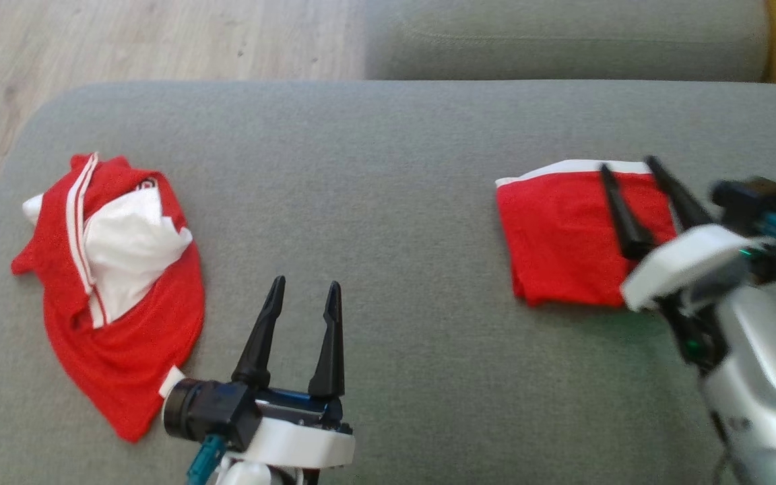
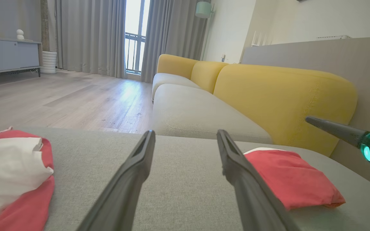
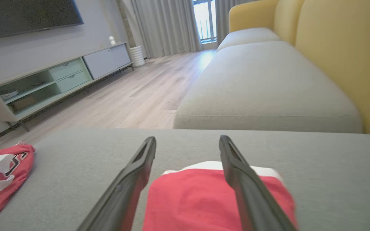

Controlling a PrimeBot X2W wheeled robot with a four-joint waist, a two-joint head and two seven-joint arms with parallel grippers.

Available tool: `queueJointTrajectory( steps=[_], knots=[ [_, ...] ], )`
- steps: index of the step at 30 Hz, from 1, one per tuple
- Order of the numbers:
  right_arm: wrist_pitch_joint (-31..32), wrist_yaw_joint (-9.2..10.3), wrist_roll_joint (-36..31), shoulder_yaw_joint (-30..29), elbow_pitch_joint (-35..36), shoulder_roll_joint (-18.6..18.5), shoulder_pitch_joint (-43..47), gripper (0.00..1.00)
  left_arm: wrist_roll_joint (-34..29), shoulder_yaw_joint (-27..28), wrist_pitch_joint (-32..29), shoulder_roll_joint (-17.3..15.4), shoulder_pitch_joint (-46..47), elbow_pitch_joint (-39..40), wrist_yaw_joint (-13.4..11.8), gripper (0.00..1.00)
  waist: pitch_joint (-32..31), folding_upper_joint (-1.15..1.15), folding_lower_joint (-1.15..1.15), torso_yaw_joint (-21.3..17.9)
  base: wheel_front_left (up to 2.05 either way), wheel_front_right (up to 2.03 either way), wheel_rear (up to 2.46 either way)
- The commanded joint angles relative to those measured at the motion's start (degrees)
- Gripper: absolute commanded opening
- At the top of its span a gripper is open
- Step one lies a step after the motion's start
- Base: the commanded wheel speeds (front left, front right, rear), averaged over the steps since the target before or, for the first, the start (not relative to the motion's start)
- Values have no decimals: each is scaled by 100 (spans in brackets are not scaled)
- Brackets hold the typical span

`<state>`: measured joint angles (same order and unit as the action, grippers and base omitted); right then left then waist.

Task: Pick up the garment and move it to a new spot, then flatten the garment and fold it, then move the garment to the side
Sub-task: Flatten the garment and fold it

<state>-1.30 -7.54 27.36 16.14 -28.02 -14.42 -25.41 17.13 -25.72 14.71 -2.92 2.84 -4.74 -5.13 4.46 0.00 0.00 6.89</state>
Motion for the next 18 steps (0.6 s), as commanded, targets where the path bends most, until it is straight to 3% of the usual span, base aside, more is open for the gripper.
queueJointTrajectory(
  steps=[1, 8, 18],
  knots=[
    [-132, 5, 29, -47, 417, -218, 170, 100, -28, 235, 29, 4, 67, 245, -32, 100, -99, 0, 0, -129, 0, 0, 0],
    [-580, 5, 53, -365, 1109, -617, 1133, 100, -29, 436, 29, 4, -206, 322, -113, 100, -387, 0, 0, -404, 0, 0, 0],
    [-1318, 5, -242, -257, 1197, -407, 2285, 100, -153, 725, 29, 4, -844, 249, -570, 100, -761, 0, 0, -660, 0, 0, 0]
  ],
)
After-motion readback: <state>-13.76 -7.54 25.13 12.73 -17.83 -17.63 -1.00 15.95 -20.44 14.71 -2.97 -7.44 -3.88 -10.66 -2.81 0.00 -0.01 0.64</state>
